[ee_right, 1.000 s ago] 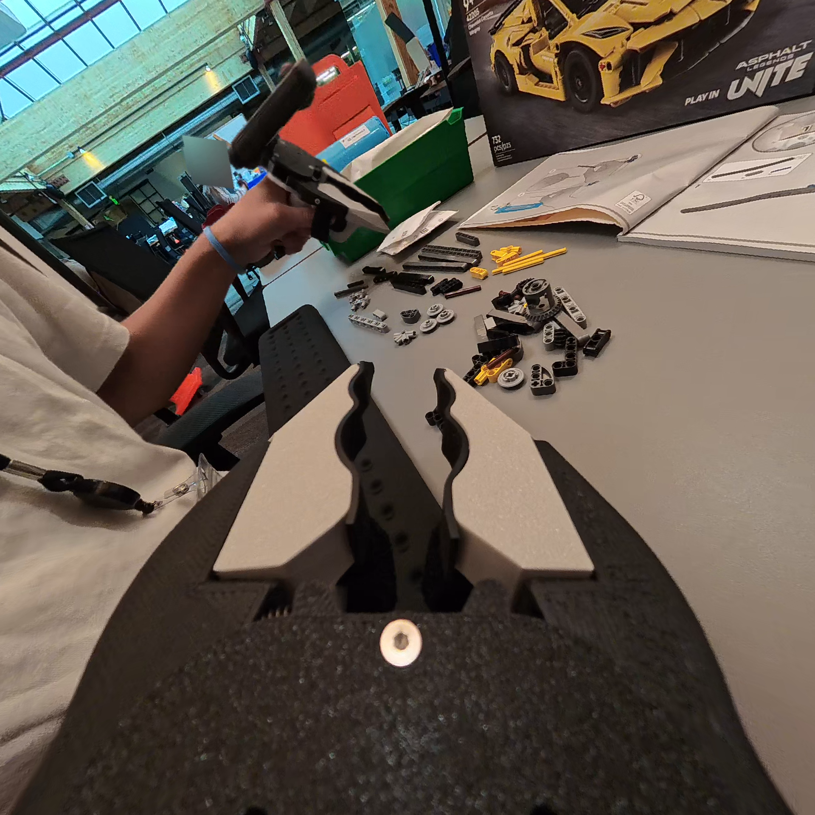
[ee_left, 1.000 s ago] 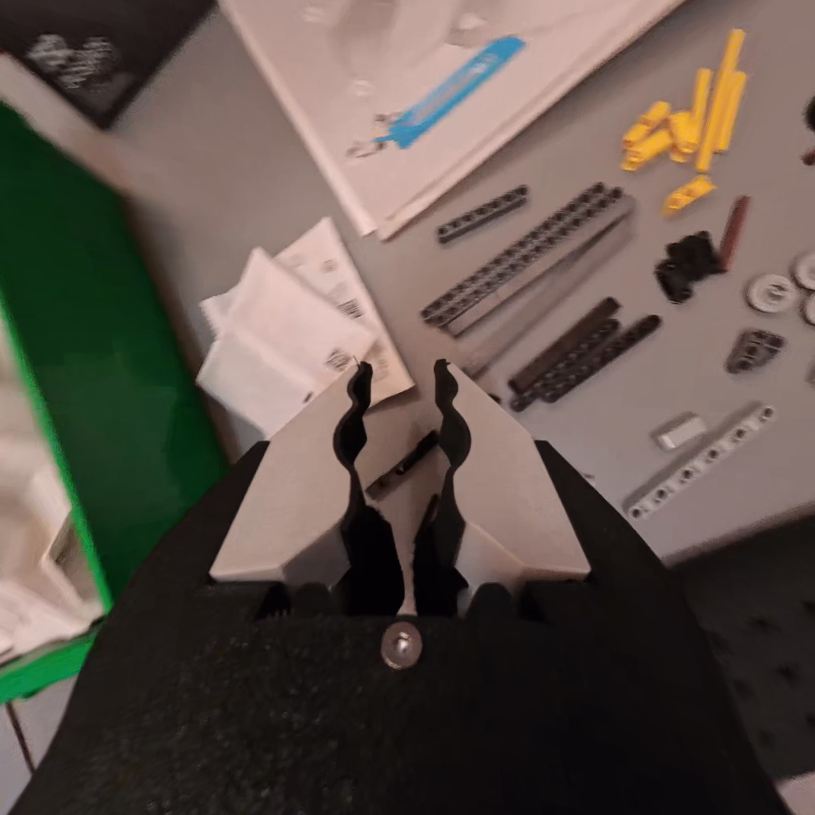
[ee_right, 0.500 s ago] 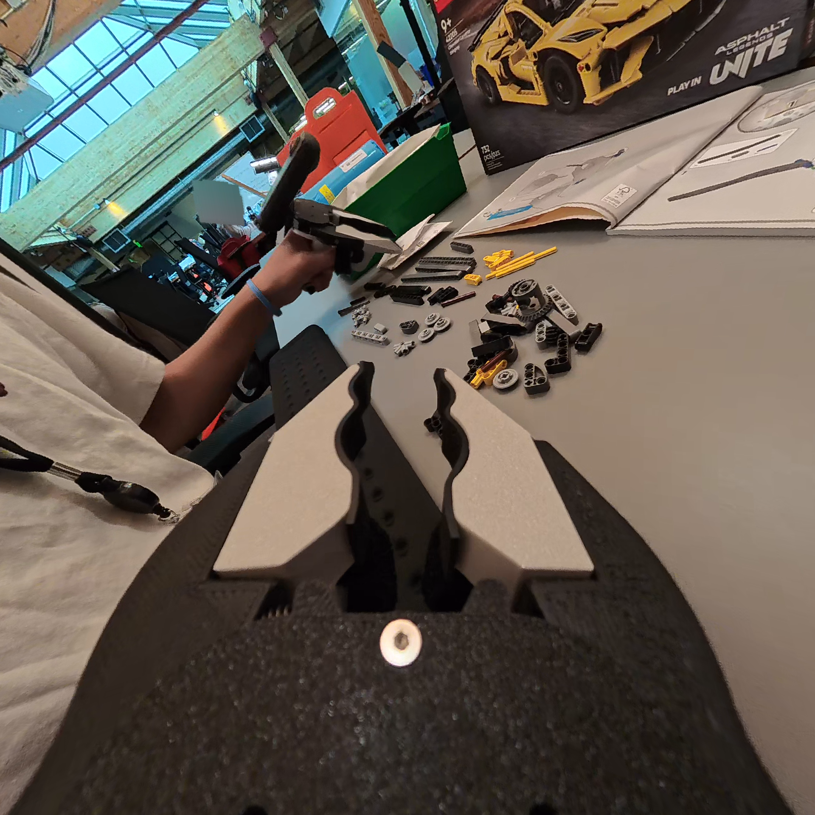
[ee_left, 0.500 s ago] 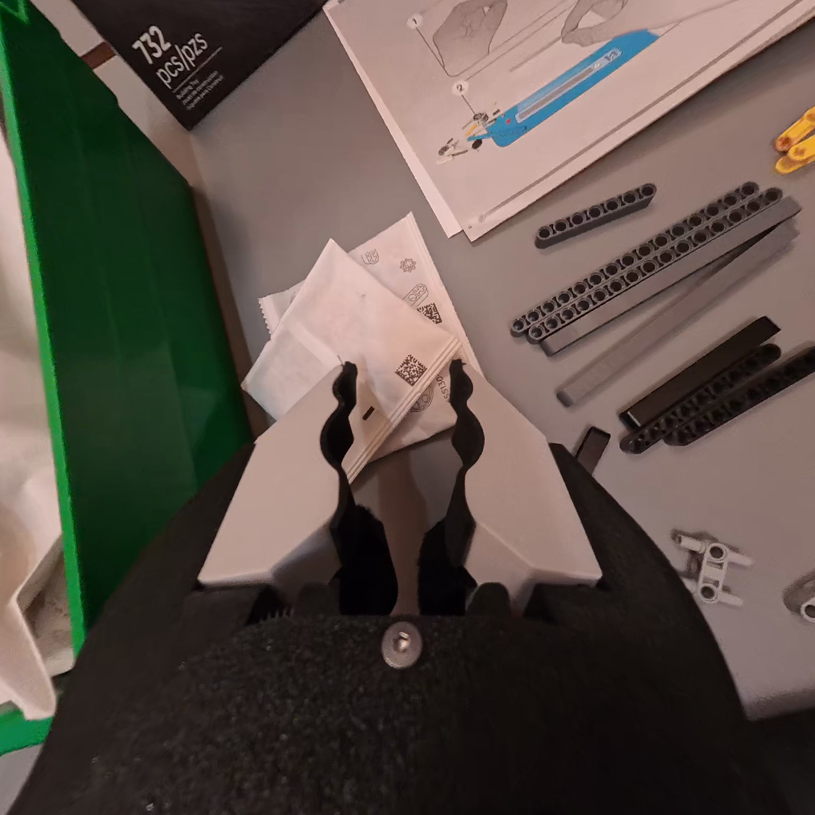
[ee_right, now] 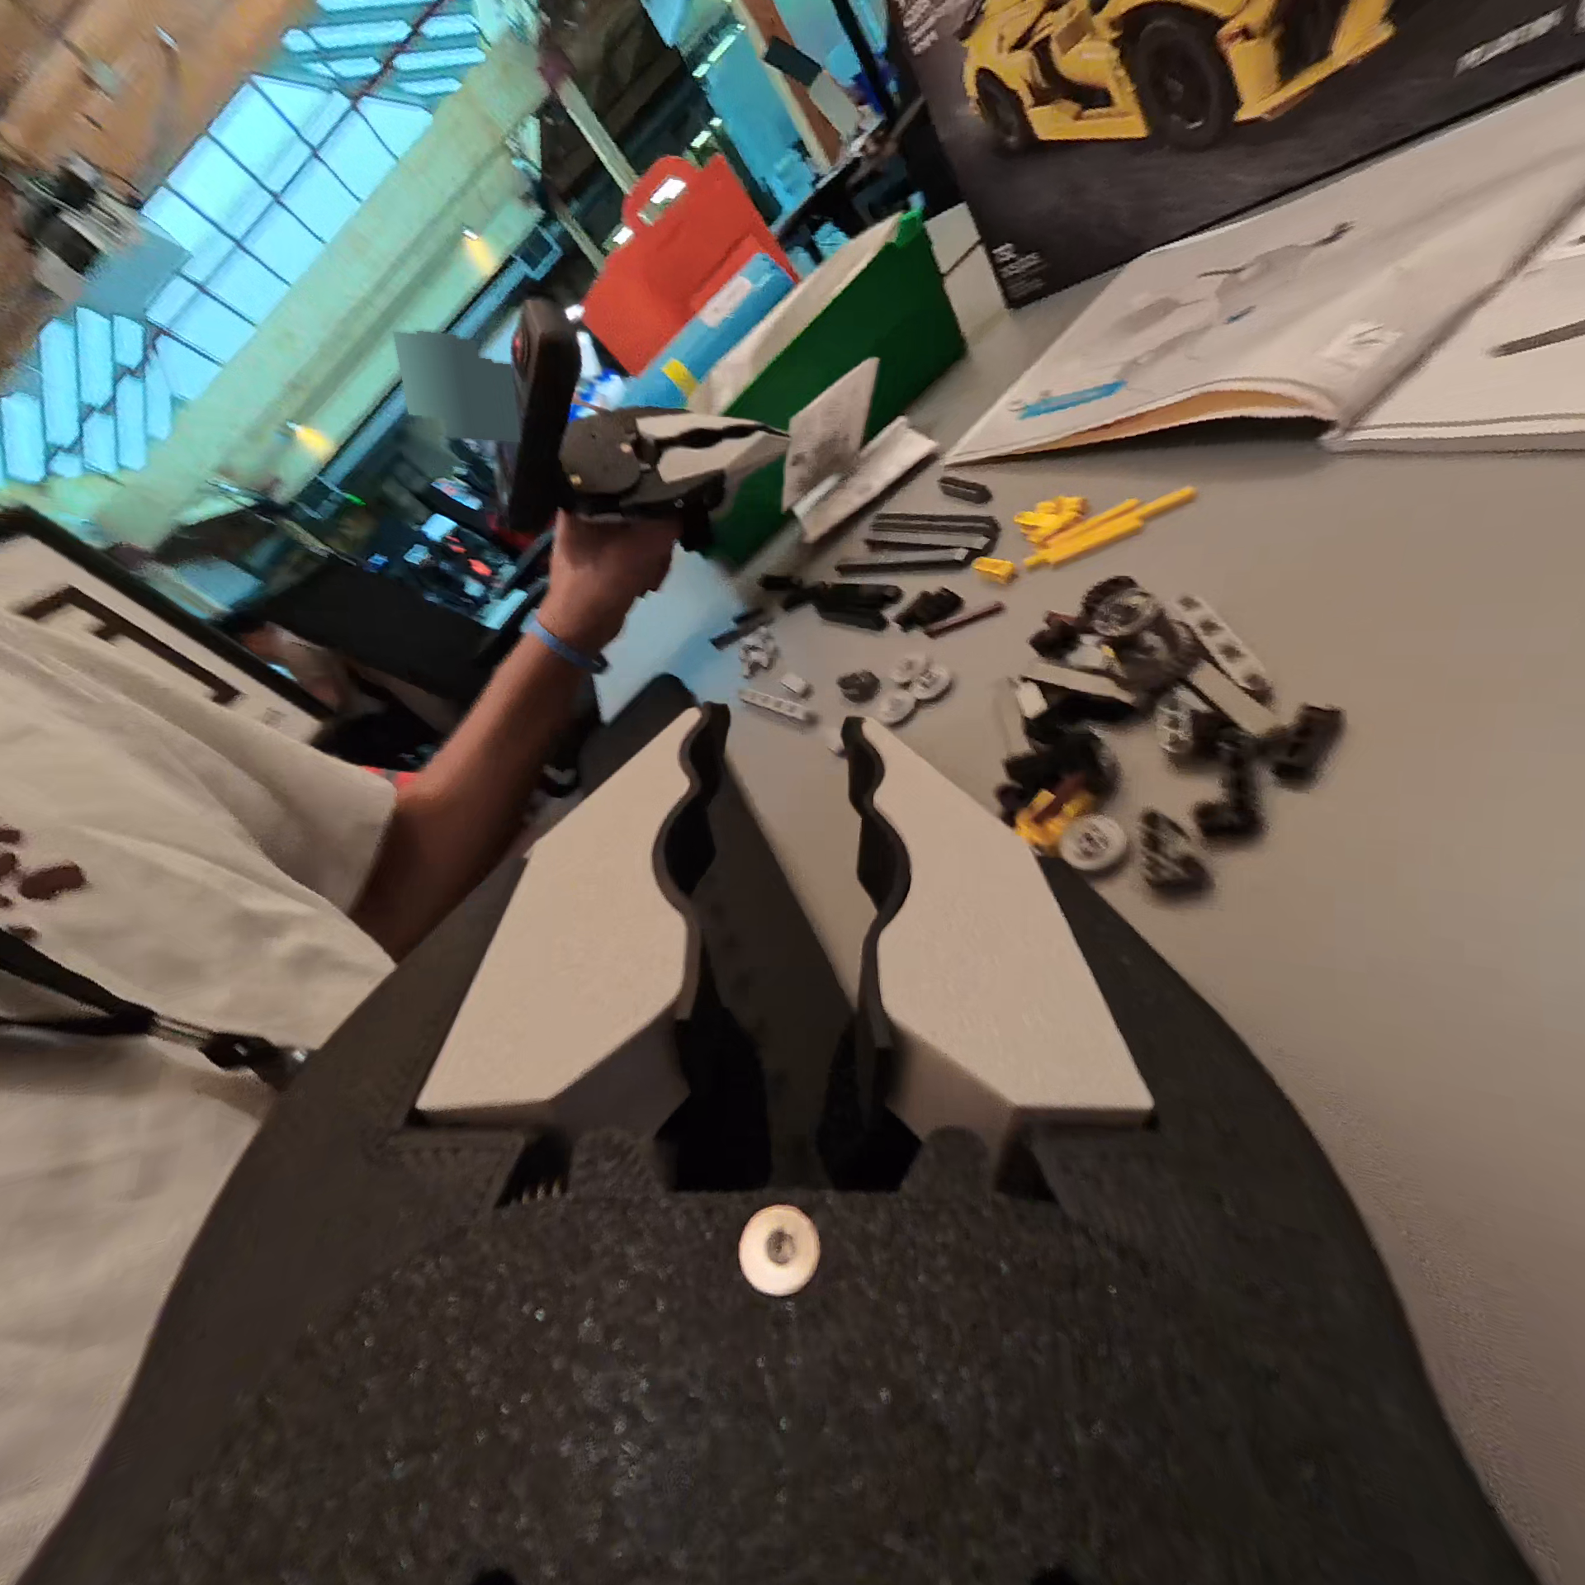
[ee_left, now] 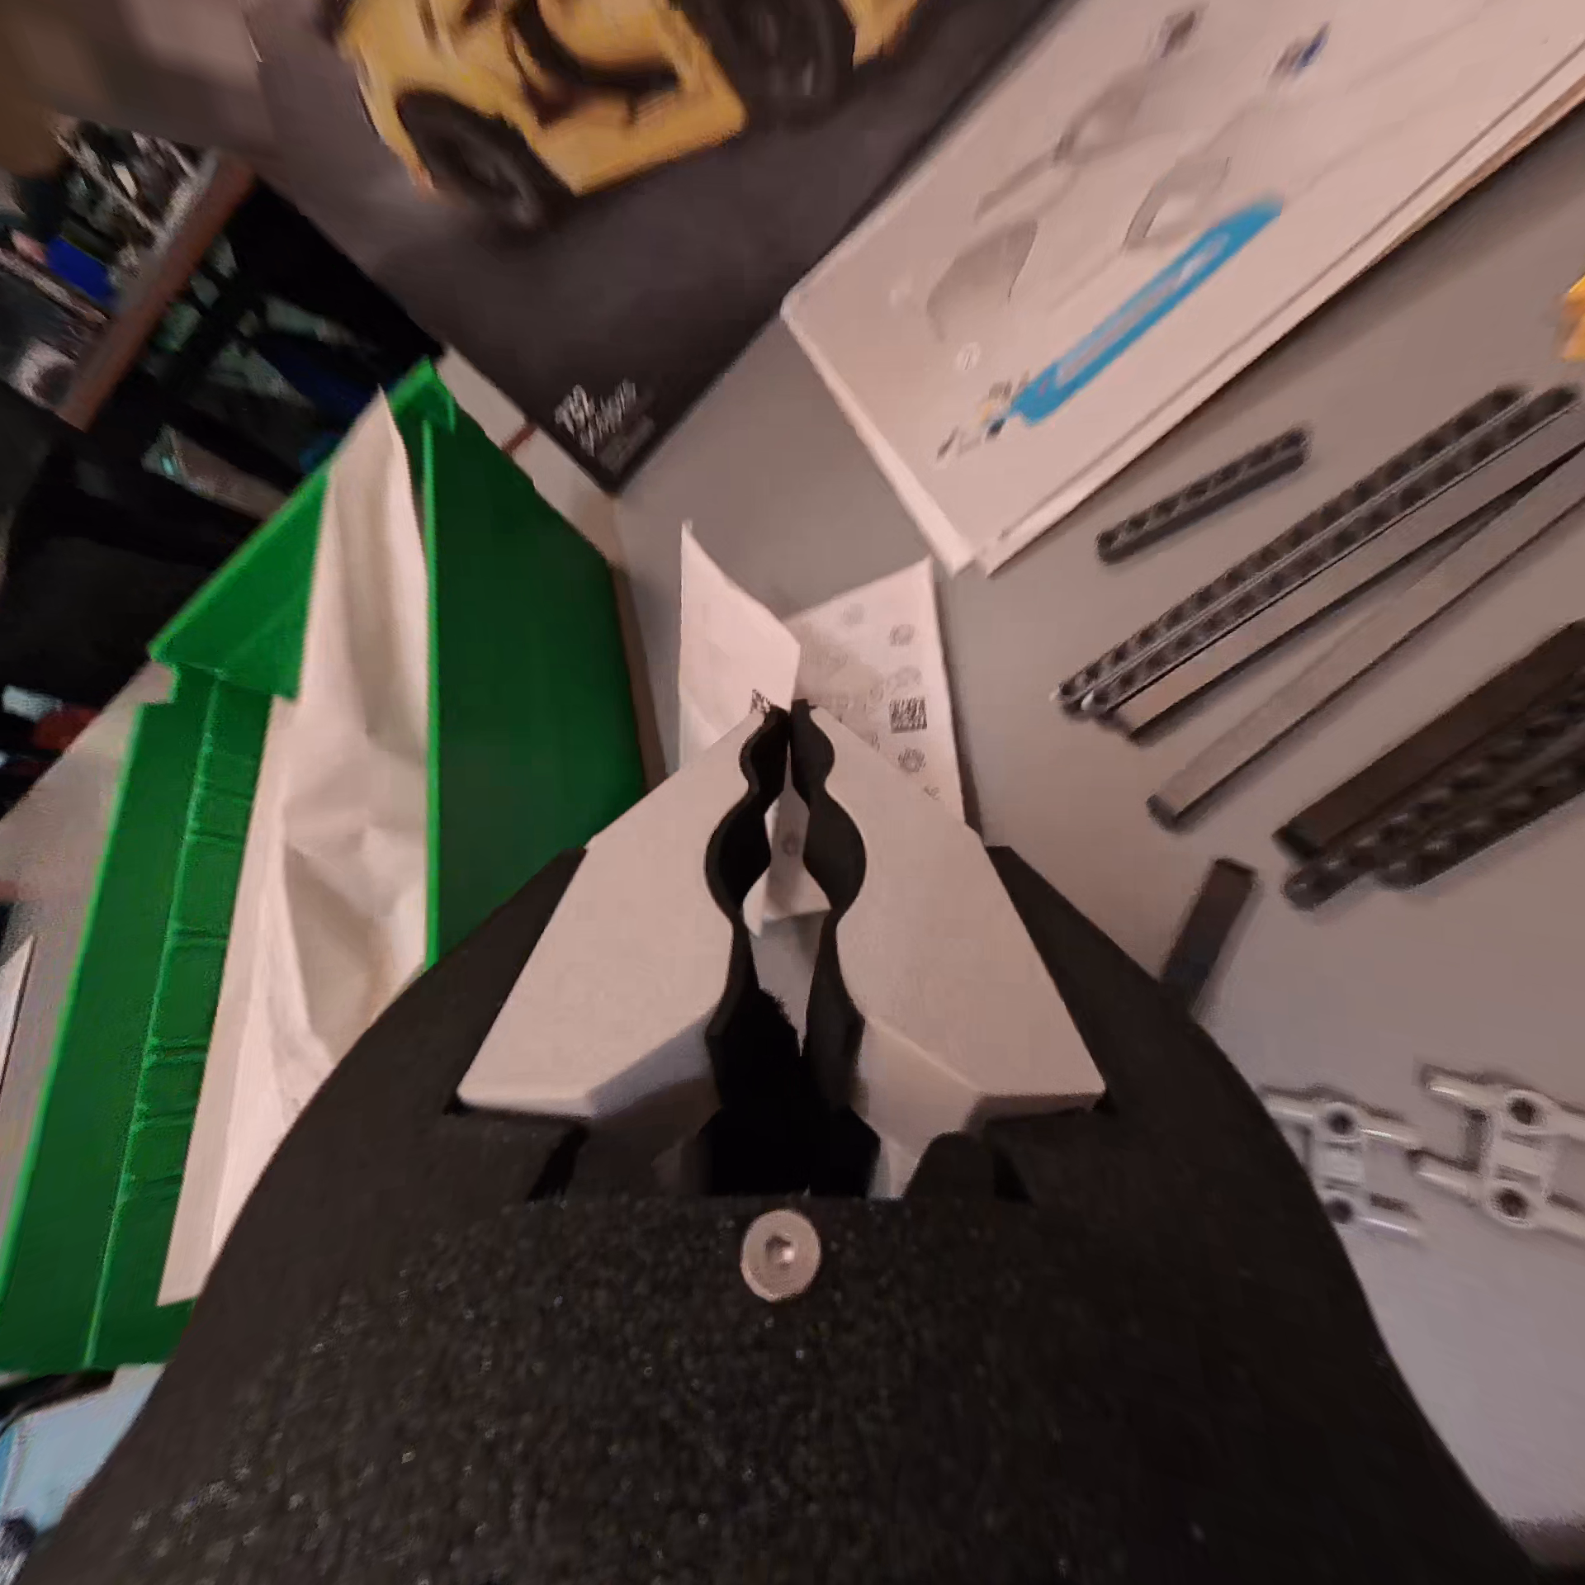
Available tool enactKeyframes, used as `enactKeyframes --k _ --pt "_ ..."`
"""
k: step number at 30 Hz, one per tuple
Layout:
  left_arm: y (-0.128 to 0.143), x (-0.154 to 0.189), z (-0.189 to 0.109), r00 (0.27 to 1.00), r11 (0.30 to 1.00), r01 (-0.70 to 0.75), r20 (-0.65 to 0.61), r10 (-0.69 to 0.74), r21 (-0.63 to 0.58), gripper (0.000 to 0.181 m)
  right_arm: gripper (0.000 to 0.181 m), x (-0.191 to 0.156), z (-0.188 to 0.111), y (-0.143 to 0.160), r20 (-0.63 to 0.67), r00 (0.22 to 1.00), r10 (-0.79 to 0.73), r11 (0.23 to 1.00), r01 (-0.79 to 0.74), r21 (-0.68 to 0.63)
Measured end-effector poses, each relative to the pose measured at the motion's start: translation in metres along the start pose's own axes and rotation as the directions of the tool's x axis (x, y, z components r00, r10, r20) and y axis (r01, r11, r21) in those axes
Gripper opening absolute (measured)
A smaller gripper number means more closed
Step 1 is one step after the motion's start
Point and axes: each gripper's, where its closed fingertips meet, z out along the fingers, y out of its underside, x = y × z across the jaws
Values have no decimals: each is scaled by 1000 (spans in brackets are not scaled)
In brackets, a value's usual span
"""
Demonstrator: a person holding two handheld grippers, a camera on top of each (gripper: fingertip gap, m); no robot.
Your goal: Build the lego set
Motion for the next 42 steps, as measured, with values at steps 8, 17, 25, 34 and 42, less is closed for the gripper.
enactKeyframes --k 8,17,25,34,42 --pt "-78 64 -57 978 942 -190 -28 206 276 0 44 -7 114 -28 187 940 286 951 -255 -174" --pt "26 37 -6 940 976 156 -280 -194 -151 76 41 -1 132 -25 157 982 106 951 -54 -304" --pt "21 41 28 902 974 24 -416 -119 -226 94 39 -26 94 13 283 941 185 944 -90 -317" --pt "31 17 24 926 954 13 -356 -125 -300 27 39 -30 77 13 295 942 160 951 -67 -301" --pt "14 -4 -4 963 983 -59 -271 11 -171 3 37 -33 109 -3 313 943 114 958 -21 -286"
